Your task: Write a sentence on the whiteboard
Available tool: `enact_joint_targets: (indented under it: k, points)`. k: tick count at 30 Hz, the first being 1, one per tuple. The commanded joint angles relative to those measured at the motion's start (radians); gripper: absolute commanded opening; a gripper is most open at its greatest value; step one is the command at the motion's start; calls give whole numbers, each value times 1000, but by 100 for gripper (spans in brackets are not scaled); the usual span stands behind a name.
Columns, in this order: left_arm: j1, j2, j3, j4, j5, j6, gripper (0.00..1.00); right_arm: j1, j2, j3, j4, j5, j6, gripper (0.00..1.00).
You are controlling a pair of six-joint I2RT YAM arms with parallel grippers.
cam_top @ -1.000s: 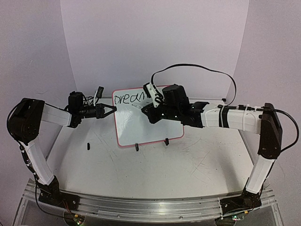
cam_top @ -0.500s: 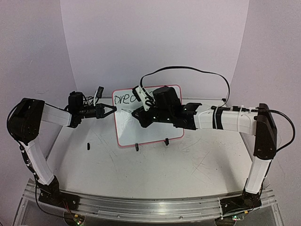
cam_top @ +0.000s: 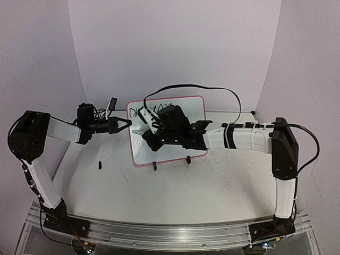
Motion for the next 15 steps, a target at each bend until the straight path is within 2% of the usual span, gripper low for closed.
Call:
enact_joint_targets:
  k: [1,15]
  points:
    - [-9,-2,34,-6,-48,43,0,-9,15,70,-16,130,-9,0]
    - [-8,7,41,-9,-43,48,0,-22,64,121,-22,128,-6,0]
